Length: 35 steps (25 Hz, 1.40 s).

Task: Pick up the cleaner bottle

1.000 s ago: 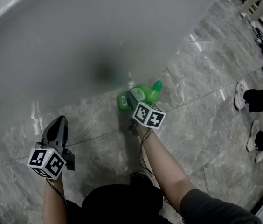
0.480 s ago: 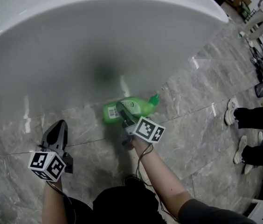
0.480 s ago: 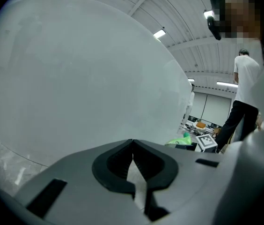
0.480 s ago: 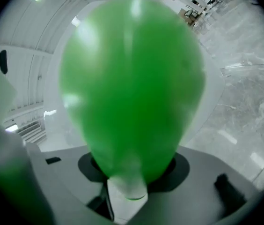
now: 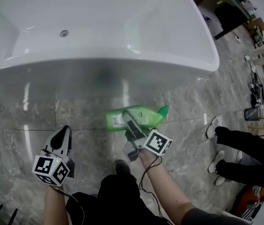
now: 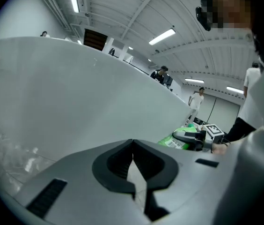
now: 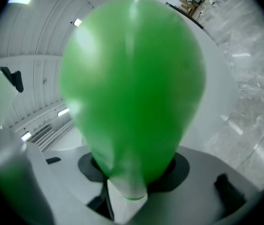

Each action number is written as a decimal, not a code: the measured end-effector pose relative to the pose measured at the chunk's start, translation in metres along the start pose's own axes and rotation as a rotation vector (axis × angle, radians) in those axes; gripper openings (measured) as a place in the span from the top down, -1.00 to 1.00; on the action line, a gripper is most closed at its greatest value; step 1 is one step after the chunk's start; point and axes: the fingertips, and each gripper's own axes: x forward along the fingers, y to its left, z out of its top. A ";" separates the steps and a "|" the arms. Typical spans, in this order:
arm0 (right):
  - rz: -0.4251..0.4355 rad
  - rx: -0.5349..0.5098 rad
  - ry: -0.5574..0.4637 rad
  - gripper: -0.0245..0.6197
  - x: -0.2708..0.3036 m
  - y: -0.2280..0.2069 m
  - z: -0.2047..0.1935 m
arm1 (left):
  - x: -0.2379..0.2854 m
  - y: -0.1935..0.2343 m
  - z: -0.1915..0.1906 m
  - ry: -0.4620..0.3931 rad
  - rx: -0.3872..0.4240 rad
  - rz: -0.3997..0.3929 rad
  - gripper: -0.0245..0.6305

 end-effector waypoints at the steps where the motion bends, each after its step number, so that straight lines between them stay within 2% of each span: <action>1: -0.003 -0.001 0.019 0.31 -0.007 0.017 0.003 | -0.007 -0.010 0.013 -0.002 -0.028 -0.002 0.88; 4: -0.013 0.027 0.080 0.31 -0.029 0.069 0.012 | -0.029 -0.040 0.061 -0.015 -0.086 0.008 0.88; 10: 0.058 0.073 0.195 0.31 -0.072 0.173 0.044 | -0.062 -0.115 0.127 0.052 -0.079 -0.011 0.88; 12: 0.080 0.063 0.229 0.31 -0.084 0.197 0.058 | -0.069 -0.138 0.144 0.057 -0.078 -0.013 0.88; 16: 0.126 0.051 0.270 0.30 -0.092 0.224 0.092 | -0.066 -0.168 0.177 0.015 -0.075 0.015 0.88; 18: 0.146 0.041 0.278 0.31 -0.091 0.226 0.103 | -0.061 -0.172 0.186 -0.009 -0.079 0.040 0.88; 22: 0.152 0.041 0.281 0.31 -0.088 0.230 0.114 | -0.069 -0.176 0.189 -0.045 -0.144 0.067 0.88; 25: 0.158 0.055 0.265 0.31 -0.090 0.237 0.122 | -0.086 -0.180 0.195 -0.057 -0.147 0.078 0.88; 31: 0.176 0.020 0.268 0.30 -0.107 0.272 0.122 | -0.142 -0.181 0.200 -0.103 -0.167 0.148 0.88; 35: 0.203 0.000 0.283 0.30 -0.133 0.302 0.116 | -0.188 -0.199 0.200 -0.134 -0.165 0.180 0.88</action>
